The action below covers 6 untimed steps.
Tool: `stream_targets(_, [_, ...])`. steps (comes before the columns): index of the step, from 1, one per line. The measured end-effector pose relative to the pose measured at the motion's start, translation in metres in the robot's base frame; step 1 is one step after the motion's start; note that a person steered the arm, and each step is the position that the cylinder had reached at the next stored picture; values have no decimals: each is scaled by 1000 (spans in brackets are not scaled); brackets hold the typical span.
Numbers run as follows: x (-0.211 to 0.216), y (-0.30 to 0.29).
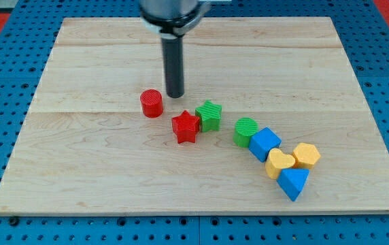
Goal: Move the red star towards the bottom
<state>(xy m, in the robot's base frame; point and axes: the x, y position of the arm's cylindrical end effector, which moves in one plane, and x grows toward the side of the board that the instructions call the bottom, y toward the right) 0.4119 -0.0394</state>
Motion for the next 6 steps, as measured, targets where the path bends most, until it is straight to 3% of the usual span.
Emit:
stream_targets(1, [34, 90])
stream_targets(2, [17, 117])
stream_targets(3, [-6, 57])
stream_targets(4, [28, 8])
stream_targets(6, [96, 12])
